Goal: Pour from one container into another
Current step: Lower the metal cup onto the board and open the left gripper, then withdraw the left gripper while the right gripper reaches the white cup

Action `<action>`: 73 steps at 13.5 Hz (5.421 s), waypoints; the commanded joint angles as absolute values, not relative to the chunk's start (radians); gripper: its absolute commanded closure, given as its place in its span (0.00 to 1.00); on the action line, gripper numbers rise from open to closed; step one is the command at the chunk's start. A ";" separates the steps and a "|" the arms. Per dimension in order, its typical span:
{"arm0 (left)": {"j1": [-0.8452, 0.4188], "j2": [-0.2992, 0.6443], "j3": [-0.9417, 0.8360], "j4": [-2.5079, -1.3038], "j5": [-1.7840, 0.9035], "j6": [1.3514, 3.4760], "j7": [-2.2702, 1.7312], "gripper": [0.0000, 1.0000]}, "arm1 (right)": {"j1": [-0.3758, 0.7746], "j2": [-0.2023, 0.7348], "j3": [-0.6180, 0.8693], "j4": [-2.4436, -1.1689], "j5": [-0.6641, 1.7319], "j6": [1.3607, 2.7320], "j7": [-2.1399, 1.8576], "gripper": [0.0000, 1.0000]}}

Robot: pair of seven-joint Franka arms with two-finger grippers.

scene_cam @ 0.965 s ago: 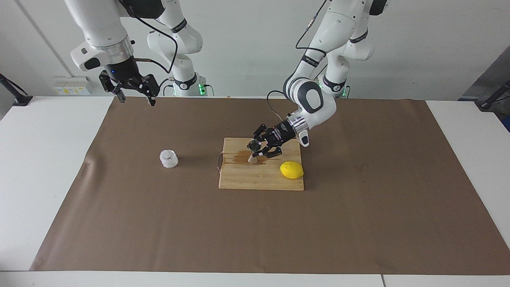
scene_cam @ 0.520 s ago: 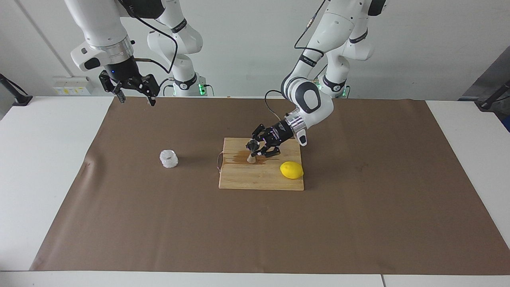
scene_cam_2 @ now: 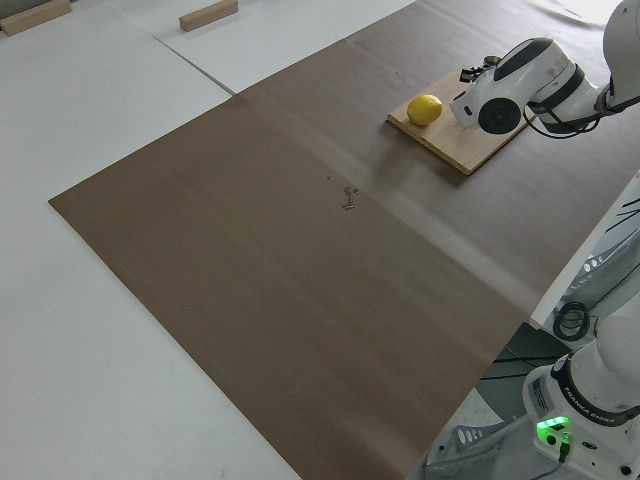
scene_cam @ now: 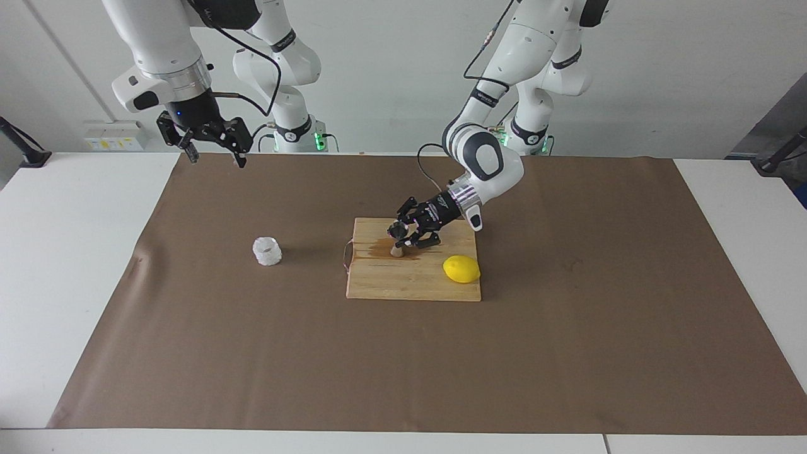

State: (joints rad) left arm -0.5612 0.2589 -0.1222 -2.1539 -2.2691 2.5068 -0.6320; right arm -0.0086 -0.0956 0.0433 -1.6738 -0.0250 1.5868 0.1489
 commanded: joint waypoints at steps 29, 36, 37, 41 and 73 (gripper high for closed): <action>-0.568 0.232 -0.121 -2.158 -1.936 2.582 -0.761 0.00 | -0.023 -0.109 0.052 -1.669 -0.015 1.556 0.124 0.00; -0.493 0.178 -0.117 -2.201 -1.769 2.487 -0.865 0.00 | -0.025 -0.124 0.051 -1.693 -0.015 1.568 -0.044 0.00; -0.480 0.170 -0.117 -2.203 -1.714 2.462 -0.899 0.00 | -0.025 -0.126 0.049 -1.704 -0.015 1.569 -0.084 0.00; -0.362 0.149 -0.113 -2.157 -1.282 2.245 -1.217 0.00 | -0.038 -0.173 0.049 -1.827 -0.015 1.655 -0.219 0.00; -0.048 0.193 -0.103 -1.471 -0.067 1.537 -0.180 0.00 | -0.175 -0.002 -0.009 -2.252 0.471 2.189 -1.814 0.00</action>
State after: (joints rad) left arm -0.0723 0.1755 -0.0988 -1.5115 -0.0876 1.5352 -0.3004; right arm -0.1493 -0.0218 -0.0145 -2.2304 0.3980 2.1651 -1.7045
